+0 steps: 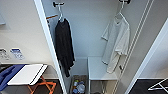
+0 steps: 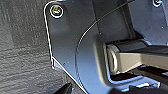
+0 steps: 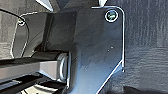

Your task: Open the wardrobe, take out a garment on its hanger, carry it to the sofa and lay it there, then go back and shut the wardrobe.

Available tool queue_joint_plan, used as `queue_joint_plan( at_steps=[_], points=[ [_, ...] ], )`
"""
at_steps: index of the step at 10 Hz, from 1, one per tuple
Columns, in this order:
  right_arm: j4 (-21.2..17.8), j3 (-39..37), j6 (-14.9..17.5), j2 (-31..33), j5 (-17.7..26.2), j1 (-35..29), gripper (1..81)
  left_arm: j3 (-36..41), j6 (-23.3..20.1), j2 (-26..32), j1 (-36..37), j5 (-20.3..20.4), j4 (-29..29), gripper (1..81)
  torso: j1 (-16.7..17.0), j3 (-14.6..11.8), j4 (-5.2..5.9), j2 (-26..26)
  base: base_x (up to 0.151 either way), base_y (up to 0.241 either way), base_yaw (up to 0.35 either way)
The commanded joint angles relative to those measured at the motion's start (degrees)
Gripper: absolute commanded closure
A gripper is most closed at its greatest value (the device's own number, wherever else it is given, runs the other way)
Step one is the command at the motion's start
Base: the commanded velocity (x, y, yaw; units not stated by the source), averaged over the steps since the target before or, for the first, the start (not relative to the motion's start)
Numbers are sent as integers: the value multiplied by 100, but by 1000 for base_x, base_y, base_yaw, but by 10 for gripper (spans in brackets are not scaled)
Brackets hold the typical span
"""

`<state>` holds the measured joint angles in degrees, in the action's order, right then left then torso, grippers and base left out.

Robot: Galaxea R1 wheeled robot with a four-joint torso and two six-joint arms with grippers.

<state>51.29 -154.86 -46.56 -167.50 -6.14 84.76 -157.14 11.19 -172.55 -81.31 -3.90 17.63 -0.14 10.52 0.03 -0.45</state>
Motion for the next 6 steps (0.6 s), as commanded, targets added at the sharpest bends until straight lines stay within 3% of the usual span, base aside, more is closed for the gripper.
queue_joint_plan(
  at_steps=[1, 5, 6],
  points=[
    [-5, -17, -20, 47, 245, -165, 10, -19, -1602, -17, 436, 311, -1895, 10, 0, 0, 0, 0, 0, 0, 0],
    [-4, -26, -29, -41, 254, -165, 10, 7, -1603, -167, 629, 935, -1903, 10, 0, 0, 0, 0, 0, 0, 0],
    [-13, -35, -29, -41, 254, -165, 10, 7, -1594, -271, 655, 1379, -1912, 10, 0, 0, 0, 0, 0, 0, 0]
  ],
)
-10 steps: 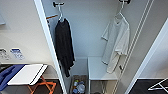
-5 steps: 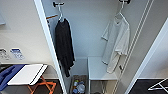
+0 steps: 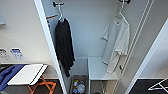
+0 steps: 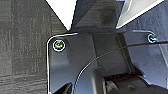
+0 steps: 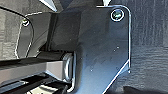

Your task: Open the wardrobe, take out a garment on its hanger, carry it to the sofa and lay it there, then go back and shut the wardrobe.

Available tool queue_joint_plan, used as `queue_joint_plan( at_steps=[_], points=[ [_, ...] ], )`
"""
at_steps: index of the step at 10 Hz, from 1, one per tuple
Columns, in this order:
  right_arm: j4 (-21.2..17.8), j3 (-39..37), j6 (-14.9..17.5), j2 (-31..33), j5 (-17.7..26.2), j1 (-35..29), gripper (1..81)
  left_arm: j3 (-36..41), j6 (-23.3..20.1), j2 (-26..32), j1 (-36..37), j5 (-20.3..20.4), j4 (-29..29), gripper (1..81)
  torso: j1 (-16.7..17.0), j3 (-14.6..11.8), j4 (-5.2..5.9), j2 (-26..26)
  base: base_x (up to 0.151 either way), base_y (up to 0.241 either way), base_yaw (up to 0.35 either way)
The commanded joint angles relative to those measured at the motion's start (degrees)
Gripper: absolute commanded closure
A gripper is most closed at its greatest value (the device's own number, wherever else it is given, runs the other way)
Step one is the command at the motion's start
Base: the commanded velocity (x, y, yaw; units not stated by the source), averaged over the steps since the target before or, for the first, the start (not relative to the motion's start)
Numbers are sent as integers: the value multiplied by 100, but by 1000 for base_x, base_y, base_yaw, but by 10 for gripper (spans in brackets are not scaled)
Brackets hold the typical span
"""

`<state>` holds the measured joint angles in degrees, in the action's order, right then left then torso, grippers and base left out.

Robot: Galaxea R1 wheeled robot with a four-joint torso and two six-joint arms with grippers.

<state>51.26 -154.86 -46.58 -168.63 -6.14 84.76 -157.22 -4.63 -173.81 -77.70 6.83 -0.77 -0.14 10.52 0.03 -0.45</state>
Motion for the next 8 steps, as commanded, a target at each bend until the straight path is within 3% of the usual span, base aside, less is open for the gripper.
queue_joint_plan(
  at_steps=[1, 4, 8],
  points=[
    [-11, -35, -27, 73, 245, -165, 10, 25, 15, -172, 312, 636, -99, 10, 0, 0, 0, 0, 0, 0, 0],
    [-11, -52, -27, 73, 254, -165, 10, 121, 400, -198, 417, 1496, -125, 10, 0, 0, 0, 0, 0, 0, 0],
    [-11, -52, -35, 73, 254, -174, 10, 157, 1456, -224, 743, 2068, -99, 10, 0, 0, 0, 0, 0, 0, 0]
  ],
)
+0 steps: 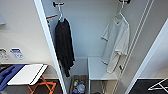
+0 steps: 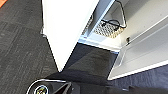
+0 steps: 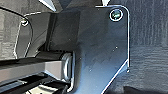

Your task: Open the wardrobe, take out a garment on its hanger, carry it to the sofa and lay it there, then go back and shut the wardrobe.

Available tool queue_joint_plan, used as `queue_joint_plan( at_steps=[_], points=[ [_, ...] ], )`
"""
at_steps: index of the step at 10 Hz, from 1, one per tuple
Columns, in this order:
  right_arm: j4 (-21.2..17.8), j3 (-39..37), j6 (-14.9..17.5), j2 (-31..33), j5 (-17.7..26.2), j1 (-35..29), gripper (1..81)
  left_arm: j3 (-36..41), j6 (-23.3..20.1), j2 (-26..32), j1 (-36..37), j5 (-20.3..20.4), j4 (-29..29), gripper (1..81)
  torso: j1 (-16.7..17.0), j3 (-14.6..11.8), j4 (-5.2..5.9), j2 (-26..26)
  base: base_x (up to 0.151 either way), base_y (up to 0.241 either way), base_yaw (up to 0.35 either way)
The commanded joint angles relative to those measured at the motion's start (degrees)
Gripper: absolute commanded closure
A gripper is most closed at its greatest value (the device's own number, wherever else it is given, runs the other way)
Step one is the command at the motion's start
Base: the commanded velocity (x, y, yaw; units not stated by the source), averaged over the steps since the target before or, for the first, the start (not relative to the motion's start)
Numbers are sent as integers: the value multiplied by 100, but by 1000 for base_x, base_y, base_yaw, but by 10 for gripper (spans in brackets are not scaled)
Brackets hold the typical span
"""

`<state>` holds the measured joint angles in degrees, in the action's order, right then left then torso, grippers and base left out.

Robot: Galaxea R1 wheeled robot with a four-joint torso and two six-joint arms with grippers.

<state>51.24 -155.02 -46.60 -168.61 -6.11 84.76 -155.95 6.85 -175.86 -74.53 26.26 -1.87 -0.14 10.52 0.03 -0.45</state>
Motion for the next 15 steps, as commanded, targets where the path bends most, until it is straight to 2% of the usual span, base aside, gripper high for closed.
queue_joint_plan(
  at_steps=[1, 9, 10, 11, 12, 13, 15],
  points=[
    [-8, -36, -33, 62, 250, -183, 10, 30, 387, -55, 488, 178, 11, 10, 0, 0, 0, 0, 0, 0, 0],
    [0, -28, -24, -18, 250, -271, 10, 30, 370, -310, 1014, 187, 2, 10, 0, 0, 0, 0, 0, 0, 0],
    [0, -28, -24, -18, 250, -271, 10, 21, 370, -353, 1059, 298, -6, 10, 0, 0, 0, 0, 0, 0, 0],
    [0, -28, -24, -18, 250, -288, 10, 21, 370, -406, 1051, 819, -24, 10, 0, 0, 0, 0, 0, 0, 0],
    [0, -28, -16, -26, 250, -305, 10, 21, 370, -450, 1068, 1175, -85, 10, 0, 0, 0, 0, 0, 0, 0],
    [0, -28, -15, -52, 251, -306, 10, 21, 378, -503, 1137, 1346, -259, 10, 0, 0, 0, 0, 0, 0, 0],
    [9, -28, -15, -79, 259, -315, 10, 21, 387, -547, 1287, 1364, -763, 10, 0, 0, 0, 0, 0, 0, 0]
  ],
)
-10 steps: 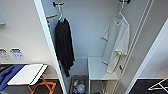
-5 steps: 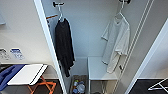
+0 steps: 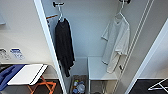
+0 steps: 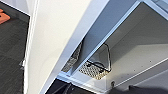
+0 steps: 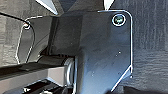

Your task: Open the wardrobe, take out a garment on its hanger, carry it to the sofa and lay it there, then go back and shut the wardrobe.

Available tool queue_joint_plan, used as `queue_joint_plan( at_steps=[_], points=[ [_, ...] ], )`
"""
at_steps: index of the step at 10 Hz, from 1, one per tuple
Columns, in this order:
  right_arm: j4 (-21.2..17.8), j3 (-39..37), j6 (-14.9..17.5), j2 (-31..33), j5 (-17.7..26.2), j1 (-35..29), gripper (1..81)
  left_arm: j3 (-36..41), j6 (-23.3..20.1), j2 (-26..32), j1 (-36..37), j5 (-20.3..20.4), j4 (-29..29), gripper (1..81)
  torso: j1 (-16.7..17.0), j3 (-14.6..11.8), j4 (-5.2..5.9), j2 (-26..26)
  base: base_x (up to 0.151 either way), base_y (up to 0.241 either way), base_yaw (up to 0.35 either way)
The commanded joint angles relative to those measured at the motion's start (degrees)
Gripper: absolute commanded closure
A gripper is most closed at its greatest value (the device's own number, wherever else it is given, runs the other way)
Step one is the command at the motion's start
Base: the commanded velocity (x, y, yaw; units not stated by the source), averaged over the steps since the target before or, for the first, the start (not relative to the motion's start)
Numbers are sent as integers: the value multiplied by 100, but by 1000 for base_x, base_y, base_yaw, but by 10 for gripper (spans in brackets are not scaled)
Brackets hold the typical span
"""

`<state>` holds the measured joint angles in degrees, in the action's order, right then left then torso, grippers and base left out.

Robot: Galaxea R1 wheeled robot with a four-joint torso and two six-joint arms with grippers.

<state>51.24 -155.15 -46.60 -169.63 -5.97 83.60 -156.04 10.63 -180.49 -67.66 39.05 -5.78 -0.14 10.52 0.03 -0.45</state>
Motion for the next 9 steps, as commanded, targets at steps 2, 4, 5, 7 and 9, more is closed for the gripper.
queue_joint_plan(
  at_steps=[2, 4, 5, 7, 9],
  points=[
    [35, -14, -15, 15, 255, -190, 10, 38, 642, -128, 687, 402, -872, 10, 0, 0, 0, 0, 0, 0, 0],
    [62, -14, -7, -38, 290, -190, 10, 73, 2082, -22, 793, 305, -881, 10, 0, 0, 0, 0, 0, 0, 0],
    [71, -14, -7, -56, 290, -199, 10, 73, 2171, -22, 819, 244, -890, 10, 0, 0, 0, 0, 0, 0, 0],
    [88, 3, 28, -99, 290, -216, 10, 73, 2335, 30, 820, 217, -995, 10, 0, 0, 0, 0, 0, 0, 0],
    [88, -14, 29, -108, 299, -225, 10, 73, 2883, 127, 811, 226, -1057, 10, 0, 2, 0, 0, 0, 0, 0]
  ],
)
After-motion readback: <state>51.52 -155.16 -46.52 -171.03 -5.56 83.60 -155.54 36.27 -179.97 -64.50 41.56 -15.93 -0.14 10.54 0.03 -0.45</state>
